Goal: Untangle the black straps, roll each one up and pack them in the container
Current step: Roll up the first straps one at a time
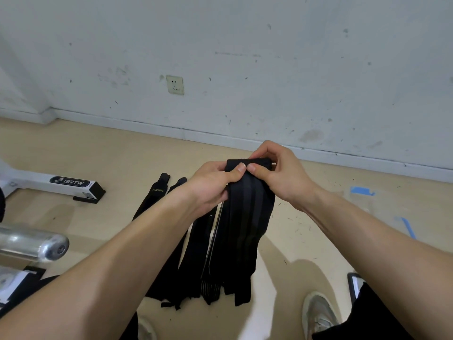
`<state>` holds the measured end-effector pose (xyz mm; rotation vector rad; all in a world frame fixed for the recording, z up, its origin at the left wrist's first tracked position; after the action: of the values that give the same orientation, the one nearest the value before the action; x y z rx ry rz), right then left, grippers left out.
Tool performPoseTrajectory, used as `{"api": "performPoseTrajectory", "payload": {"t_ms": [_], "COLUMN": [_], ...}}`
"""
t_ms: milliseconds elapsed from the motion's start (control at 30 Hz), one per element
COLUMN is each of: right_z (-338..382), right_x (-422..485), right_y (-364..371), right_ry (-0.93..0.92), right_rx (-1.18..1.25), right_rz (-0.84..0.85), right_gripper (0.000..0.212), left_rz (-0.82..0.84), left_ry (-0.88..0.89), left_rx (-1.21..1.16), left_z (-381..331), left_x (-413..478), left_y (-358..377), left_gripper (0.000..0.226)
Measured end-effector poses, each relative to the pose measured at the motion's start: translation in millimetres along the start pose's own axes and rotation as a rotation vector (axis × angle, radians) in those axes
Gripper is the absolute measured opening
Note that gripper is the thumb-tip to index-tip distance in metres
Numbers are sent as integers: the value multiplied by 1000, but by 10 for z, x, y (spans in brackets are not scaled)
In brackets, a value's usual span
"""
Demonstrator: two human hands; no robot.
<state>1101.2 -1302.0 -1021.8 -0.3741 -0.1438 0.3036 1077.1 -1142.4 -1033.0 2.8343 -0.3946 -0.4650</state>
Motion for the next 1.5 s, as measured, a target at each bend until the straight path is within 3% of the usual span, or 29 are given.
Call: {"api": "performPoseTrajectory", "payload": {"t_ms": [133, 233, 433, 533, 633, 867, 1067, 1167, 1333, 1500], "right_z": [-3, -54, -194, -256, -219, -95, -38, -36, -91, -128], "right_x": [1, 15, -84, -96, -78, -38, -83, -105, -106, -73], "right_y": [20, 22, 126, 183, 191, 144, 106, 100, 134, 164], "right_ry": [-57, -51, 253, 281, 256, 153, 22, 23, 148, 166], "right_rx": [-102, -76, 532, 438, 431, 421, 264, 276, 613, 306], "right_rz": [21, 59, 177, 159, 86, -52, -122, -95, 58, 24], "right_gripper": [11, 13, 9, 33, 23, 2, 13, 14, 15, 20], "left_rz": [-72, -101, -212, -223, -218, -163, -150, -203, -255, -301], "left_ry": [-72, -74, 89, 164, 236, 177, 164, 160, 204, 289], "left_rx": [-60, -46, 220, 365, 461, 161, 82, 61, 132, 245], "left_z": [31, 53, 84, 105, 122, 139, 88, 86, 46, 58], "left_x": [-8, 4, 33, 9, 38, 10, 0, -9, 10, -1], "left_y": [36, 29, -65, -51, -45, 7, 99, 114, 29, -17], "left_gripper": [32, 24, 12, 14, 17, 11, 30, 26, 15, 19]}}
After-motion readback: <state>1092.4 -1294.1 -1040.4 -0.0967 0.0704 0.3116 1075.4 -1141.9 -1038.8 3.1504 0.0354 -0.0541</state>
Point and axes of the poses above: each hand's wrist, its own x-axis towards the middle knuckle, its own y-axis out of the palm, z = x × y, the point moved 3 cm from there along x, towards the middle knuckle, and after that the axes turned 7 degrees about z, right-handed, at the moved point
